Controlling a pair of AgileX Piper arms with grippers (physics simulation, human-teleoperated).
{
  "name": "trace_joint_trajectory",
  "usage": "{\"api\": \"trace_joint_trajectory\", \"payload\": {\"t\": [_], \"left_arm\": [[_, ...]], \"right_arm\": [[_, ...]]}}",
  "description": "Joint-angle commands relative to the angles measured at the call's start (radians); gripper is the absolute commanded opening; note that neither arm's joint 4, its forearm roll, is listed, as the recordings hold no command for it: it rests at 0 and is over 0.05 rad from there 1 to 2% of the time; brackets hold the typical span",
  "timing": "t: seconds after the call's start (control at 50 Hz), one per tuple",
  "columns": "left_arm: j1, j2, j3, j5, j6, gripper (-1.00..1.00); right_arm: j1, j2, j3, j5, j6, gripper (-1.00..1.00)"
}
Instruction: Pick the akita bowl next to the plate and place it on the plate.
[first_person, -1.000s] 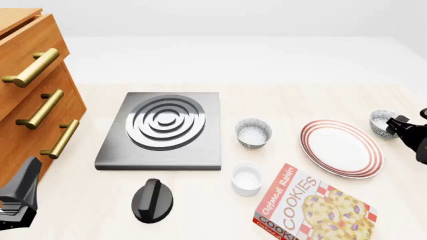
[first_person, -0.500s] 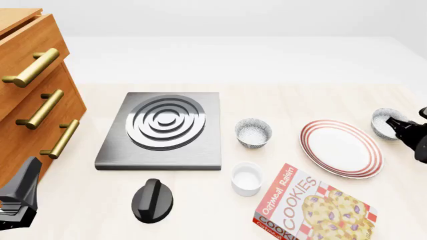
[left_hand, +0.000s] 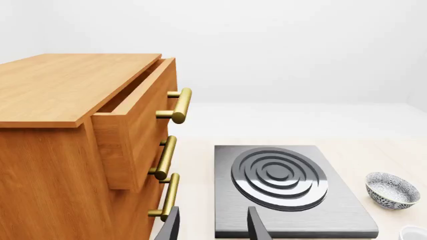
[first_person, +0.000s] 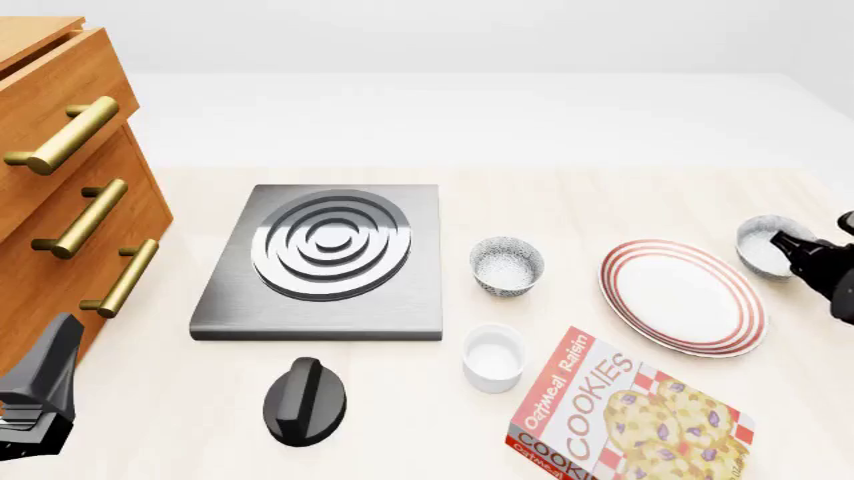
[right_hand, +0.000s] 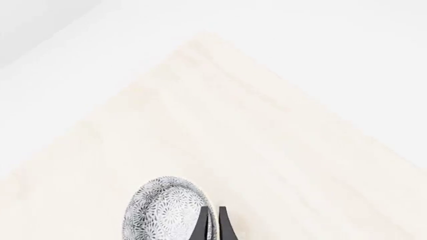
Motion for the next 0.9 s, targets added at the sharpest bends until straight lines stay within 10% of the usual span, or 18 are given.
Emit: {"api": "trace_joint_trajectory", "payload": {"t": [0.02,0.9], "left_arm": [[0.0,0.0,0.0,0.0,0.0,1.0],[0.0,0.0,0.0,0.0,0.0,1.0]], "right_arm": [[0.013,-0.065,0.039,0.026,0.017,-1.0],[0.059,-0.379,0.127,0.15,0.078,-1.0]]}}
